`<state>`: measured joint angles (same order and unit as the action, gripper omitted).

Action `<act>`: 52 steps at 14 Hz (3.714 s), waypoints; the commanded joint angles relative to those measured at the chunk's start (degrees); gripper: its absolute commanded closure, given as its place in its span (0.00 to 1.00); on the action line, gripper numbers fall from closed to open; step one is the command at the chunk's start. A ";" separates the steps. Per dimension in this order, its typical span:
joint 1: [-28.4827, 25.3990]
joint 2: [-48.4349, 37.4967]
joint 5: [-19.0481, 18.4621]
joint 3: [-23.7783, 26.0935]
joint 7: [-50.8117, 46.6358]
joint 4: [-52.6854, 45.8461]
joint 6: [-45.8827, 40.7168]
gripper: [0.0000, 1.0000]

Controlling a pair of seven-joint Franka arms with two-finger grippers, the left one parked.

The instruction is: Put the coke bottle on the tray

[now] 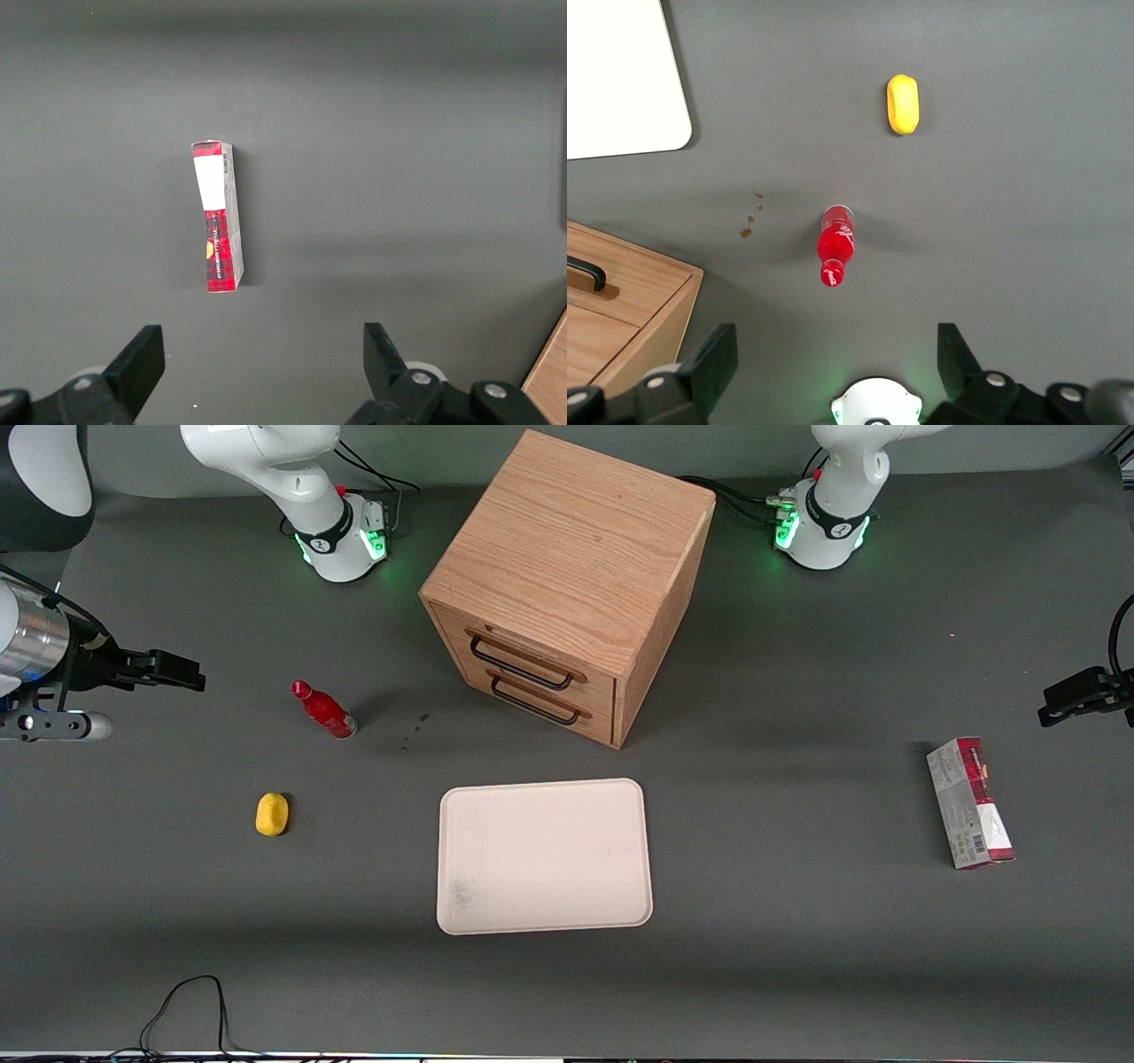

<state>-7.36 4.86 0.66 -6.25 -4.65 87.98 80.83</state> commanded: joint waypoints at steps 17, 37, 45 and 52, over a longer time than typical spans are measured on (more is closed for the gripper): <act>0.59 1.21 0.66 0.63 0.61 -3.34 -1.81 0.00; -4.86 0.07 0.66 0.80 -6.34 -4.22 -5.94 0.00; -4.86 -14.17 0.31 0.63 -5.55 10.10 -5.33 0.00; -4.86 -20.49 -0.30 0.63 -5.19 19.23 -2.01 0.00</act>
<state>-12.20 -11.92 0.85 -5.57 -10.00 101.90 75.58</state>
